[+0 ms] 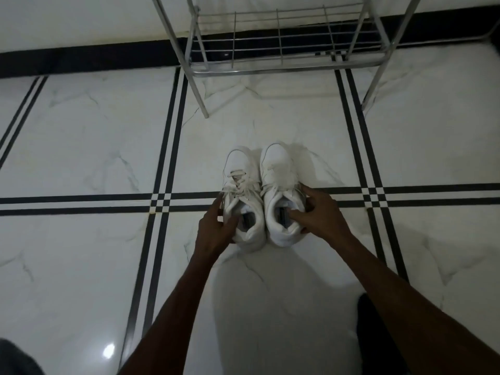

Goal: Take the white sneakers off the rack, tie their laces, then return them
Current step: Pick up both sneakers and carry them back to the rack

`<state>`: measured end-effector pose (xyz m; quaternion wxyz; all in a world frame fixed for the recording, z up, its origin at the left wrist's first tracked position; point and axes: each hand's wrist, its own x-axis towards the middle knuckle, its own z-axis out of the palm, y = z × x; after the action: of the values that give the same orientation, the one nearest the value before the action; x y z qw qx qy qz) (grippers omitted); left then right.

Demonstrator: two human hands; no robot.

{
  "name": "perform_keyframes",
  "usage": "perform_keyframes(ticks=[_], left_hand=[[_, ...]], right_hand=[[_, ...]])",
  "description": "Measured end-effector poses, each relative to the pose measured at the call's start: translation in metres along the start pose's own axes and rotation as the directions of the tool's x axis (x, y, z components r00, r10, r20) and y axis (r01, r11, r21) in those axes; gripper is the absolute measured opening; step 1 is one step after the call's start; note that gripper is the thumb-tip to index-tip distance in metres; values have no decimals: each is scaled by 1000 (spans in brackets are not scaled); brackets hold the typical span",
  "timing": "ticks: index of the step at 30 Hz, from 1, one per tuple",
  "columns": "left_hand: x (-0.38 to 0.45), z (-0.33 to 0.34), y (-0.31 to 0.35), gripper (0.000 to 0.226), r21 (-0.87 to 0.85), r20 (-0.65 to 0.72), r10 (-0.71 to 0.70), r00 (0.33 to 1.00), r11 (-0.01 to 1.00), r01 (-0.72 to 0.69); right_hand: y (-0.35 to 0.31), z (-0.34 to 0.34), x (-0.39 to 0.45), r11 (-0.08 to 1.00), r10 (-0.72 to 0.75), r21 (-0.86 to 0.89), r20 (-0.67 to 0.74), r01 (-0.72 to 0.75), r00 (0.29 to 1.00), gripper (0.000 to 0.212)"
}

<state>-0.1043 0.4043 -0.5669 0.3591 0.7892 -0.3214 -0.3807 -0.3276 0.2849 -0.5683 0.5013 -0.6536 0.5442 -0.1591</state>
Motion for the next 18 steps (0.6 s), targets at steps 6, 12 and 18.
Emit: perform_keyframes(ticks=[6, 12, 18], left_hand=[[-16, -15, 86, 78, -22, -16, 8, 1000, 1000, -8], [-46, -51, 242, 68, -26, -8, 5, 1000, 1000, -5], [-57, -87, 394, 68, -8, 5, -20, 1000, 1000, 20]], right_hand=[[-74, -66, -5, 999, 28, 45, 23, -29, 999, 80], [-187, -170, -25, 997, 29, 71, 2, -29, 1000, 78], [-307, -274, -19, 1000, 19, -1, 0, -19, 1000, 78]])
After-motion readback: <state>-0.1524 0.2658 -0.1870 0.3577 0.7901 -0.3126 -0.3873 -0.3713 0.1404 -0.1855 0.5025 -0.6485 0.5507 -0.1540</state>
